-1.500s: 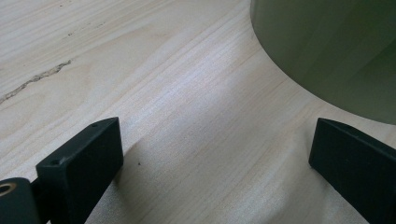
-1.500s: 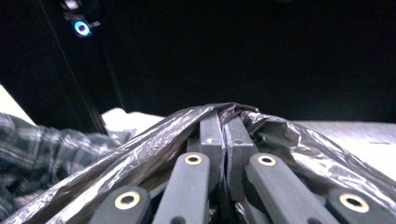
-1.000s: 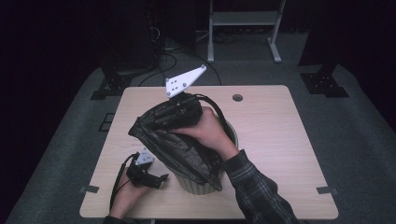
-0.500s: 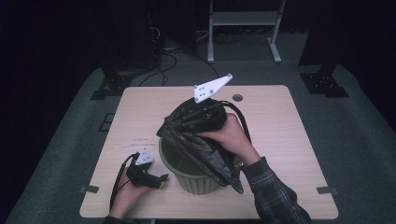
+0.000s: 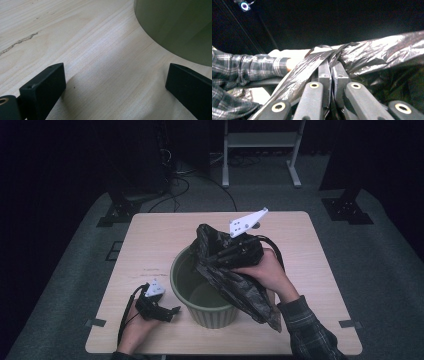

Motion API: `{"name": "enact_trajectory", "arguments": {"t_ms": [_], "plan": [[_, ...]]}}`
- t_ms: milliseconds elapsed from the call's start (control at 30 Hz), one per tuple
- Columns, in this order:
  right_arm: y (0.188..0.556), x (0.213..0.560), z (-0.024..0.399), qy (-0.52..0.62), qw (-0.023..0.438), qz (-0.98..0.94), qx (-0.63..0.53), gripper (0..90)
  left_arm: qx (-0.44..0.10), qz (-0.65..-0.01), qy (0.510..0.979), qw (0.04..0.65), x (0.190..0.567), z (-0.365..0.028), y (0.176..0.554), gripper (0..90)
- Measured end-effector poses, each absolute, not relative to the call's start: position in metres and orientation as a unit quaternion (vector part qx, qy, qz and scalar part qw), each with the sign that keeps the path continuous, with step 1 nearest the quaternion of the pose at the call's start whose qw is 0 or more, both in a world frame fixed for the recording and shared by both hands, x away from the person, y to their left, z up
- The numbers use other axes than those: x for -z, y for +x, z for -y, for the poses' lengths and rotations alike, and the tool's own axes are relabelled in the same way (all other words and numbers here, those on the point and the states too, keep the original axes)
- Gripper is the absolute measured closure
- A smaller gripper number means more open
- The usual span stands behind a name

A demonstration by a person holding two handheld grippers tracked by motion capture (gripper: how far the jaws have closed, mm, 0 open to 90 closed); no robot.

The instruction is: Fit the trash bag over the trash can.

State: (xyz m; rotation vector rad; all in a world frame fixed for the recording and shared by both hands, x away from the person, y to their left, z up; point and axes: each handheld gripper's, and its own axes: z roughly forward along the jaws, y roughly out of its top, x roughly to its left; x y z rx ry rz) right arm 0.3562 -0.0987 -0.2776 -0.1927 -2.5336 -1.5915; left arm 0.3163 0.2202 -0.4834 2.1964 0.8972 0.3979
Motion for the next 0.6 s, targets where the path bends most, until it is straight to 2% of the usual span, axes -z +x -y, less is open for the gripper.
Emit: {"name": "enact_trajectory", "arguments": {"t_ms": [100, 200, 367, 600], "plan": [[0.353, 0.281, 0.106, -0.068, 0.067, 0.848, 0.521, 83.1, -0.154, -0.348, 0.852, 0.36, 0.483, -0.22, 0.316, 1.5], [0.35, 0.285, 0.112, -0.072, 0.065, 0.85, 0.518, 71.4, -0.154, -0.348, 0.852, 0.36, 0.483, -0.22, 0.316, 1.6], [0.345, 0.286, 0.127, -0.081, 0.041, 0.848, 0.522, 58.0, -0.155, -0.349, 0.851, 0.36, 0.483, -0.22, 0.316, 1.5], [0.35, 0.278, 0.153, -0.108, 0.001, 0.833, 0.542, 53.8, -0.155, -0.349, 0.852, 0.359, 0.483, -0.22, 0.316, 1.5]]}}
